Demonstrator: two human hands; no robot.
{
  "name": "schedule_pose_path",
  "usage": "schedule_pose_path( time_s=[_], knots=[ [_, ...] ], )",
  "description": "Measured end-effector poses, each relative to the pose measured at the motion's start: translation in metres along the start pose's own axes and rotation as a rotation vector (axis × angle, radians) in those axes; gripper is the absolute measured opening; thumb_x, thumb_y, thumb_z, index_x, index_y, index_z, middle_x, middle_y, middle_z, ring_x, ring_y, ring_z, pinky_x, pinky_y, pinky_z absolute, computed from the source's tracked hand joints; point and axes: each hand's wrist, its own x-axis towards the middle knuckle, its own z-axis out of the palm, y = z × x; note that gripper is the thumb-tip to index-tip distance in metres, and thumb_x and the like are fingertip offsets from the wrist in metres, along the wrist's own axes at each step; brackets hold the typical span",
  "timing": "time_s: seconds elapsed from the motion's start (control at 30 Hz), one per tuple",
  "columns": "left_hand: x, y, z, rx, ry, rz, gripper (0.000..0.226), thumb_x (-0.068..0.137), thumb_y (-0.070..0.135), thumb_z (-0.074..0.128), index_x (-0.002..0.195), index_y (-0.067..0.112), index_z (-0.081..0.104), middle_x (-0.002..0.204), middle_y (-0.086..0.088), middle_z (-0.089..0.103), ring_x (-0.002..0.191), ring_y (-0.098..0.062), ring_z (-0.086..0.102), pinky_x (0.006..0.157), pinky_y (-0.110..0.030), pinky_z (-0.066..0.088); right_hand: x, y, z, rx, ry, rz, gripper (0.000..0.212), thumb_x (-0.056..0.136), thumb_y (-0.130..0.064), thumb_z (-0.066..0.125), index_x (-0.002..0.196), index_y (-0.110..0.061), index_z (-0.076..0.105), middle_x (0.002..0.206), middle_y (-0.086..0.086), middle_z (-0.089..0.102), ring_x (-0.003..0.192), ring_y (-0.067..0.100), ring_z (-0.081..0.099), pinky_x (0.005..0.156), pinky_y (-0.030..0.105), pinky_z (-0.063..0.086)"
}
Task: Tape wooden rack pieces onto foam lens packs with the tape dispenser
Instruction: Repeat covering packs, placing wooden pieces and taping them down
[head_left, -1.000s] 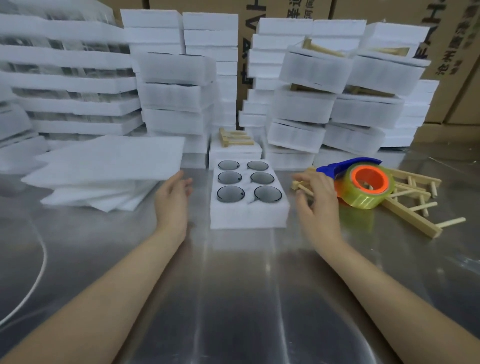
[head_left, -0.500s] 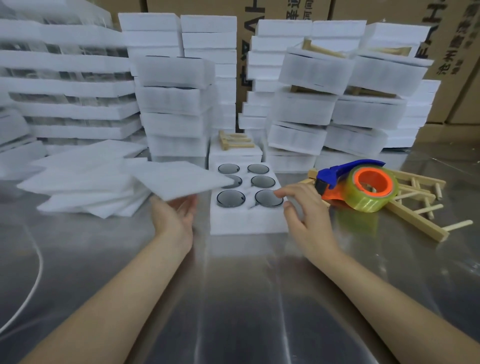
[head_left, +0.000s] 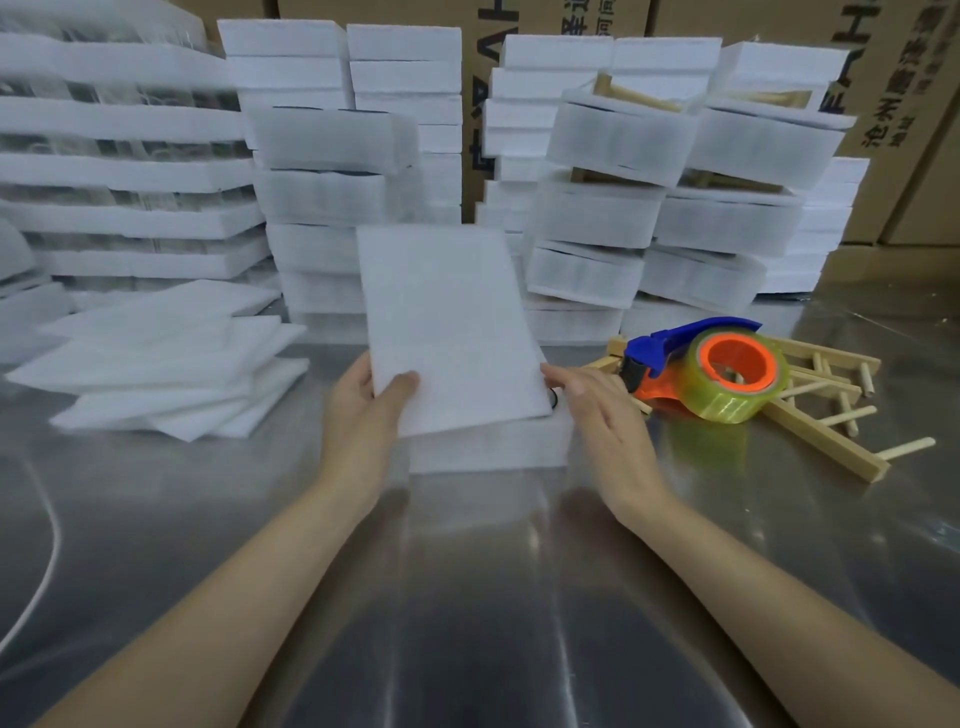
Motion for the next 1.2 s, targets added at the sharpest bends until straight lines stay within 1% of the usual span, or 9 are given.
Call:
schedule_pose_path(
  time_s=[0.13, 0.2, 0.43, 0.6, 0.73, 0.83, 0.97, 1.1, 1.2],
  knots=[
    [0.0, -0.003, -0.002, 0.158, -0.038, 0.0, 0.024, 0.092, 0.016, 0.06, 0.111, 0.031, 0.065, 0.107, 0.017, 0.071, 0.098, -0.003, 0.067, 0.077, -0.013, 0.051, 0.0, 0.006, 0.002, -0.009, -0.033, 0.098, 0.026, 0.098, -0.017, 0.054, 0.123, -0.024, 0.06, 0.109, -0.021, 0.055, 0.114, 0.008, 0.048, 0.08, 0.005, 0.035],
    [0.002, -0.005, -0.005, 0.199, -0.093, -0.048, 0.028, 0.095, 0.022, 0.057, 0.121, 0.03, 0.063, 0.122, 0.01, 0.065, 0.108, -0.005, 0.063, 0.09, -0.02, 0.049, -0.001, 0.008, 0.005, -0.026, -0.026, 0.107, 0.031, 0.095, -0.013, 0.057, 0.126, -0.021, 0.059, 0.106, -0.023, 0.052, 0.113, 0.01, 0.046, 0.078, 0.004, 0.036],
    [0.001, -0.007, -0.001, 0.253, -0.112, 0.022, 0.023, 0.098, 0.014, 0.052, 0.119, 0.014, 0.06, 0.121, -0.006, 0.062, 0.109, -0.018, 0.06, 0.095, -0.034, 0.047, 0.001, 0.018, 0.005, -0.051, -0.023, 0.11, 0.049, 0.078, -0.023, 0.079, 0.123, -0.016, 0.064, 0.114, -0.005, 0.061, 0.107, -0.002, 0.05, 0.083, 0.011, 0.044],
    [-0.004, -0.012, 0.002, 0.424, -0.201, 0.062, 0.036, 0.098, 0.032, 0.051, 0.133, 0.039, 0.046, 0.119, 0.019, 0.05, 0.102, 0.02, 0.05, 0.084, -0.002, 0.037, 0.007, 0.022, -0.001, 0.01, 0.123, 0.123, 0.045, 0.075, -0.021, 0.081, 0.117, -0.009, 0.069, 0.104, -0.01, 0.064, 0.101, 0.003, 0.058, 0.087, 0.007, 0.04],
    [-0.003, -0.016, 0.0, 0.363, -0.278, 0.009, 0.053, 0.097, 0.023, 0.054, 0.146, 0.025, 0.035, 0.147, 0.022, 0.034, 0.127, 0.02, 0.031, 0.098, 0.003, 0.024, 0.01, 0.026, -0.008, 0.023, 0.041, 0.185, 0.044, 0.075, -0.024, 0.08, 0.116, -0.012, 0.07, 0.109, -0.002, 0.065, 0.106, 0.009, 0.057, 0.094, 0.012, 0.038],
    [-0.003, -0.016, -0.009, 0.495, -0.354, 0.029, 0.066, 0.091, 0.034, 0.06, 0.149, 0.028, 0.03, 0.15, 0.027, 0.019, 0.118, 0.036, 0.018, 0.096, 0.008, 0.017, 0.008, 0.027, -0.008, 0.042, 0.048, 0.176, 0.041, 0.075, -0.025, 0.08, 0.113, -0.014, 0.071, 0.107, -0.001, 0.064, 0.106, 0.011, 0.057, 0.092, 0.011, 0.038],
    [-0.001, -0.01, -0.018, 0.616, -0.421, -0.001, 0.094, 0.077, 0.048, 0.07, 0.152, 0.03, 0.017, 0.154, 0.023, 0.024, 0.137, 0.011, 0.024, 0.113, -0.014, 0.023, 0.009, 0.028, -0.01, 0.027, 0.023, 0.145, 0.045, 0.071, -0.029, 0.078, 0.112, -0.009, 0.071, 0.103, 0.005, 0.061, 0.101, 0.014, 0.054, 0.079, 0.013, 0.045],
    [0.003, -0.008, -0.022, 0.726, -0.348, 0.055, 0.1, 0.065, 0.055, 0.075, 0.149, 0.024, 0.032, 0.145, 0.014, 0.044, 0.127, 0.004, 0.043, 0.084, 0.007, 0.031, 0.011, 0.027, -0.014, 0.041, -0.056, 0.115, 0.05, 0.07, -0.025, 0.077, 0.115, -0.005, 0.069, 0.104, 0.008, 0.056, 0.099, 0.011, 0.054, 0.08, 0.014, 0.052],
    [0.004, -0.01, -0.022, 0.761, -0.313, 0.115, 0.102, 0.058, 0.059, 0.075, 0.146, 0.02, 0.039, 0.146, 0.011, 0.044, 0.127, 0.003, 0.044, 0.082, 0.01, 0.03, 0.011, 0.026, -0.017, 0.03, -0.111, 0.1, 0.042, 0.075, -0.018, 0.078, 0.115, -0.008, 0.069, 0.115, 0.004, 0.053, 0.108, 0.009, 0.053, 0.087, 0.018, 0.053]
  ],
)
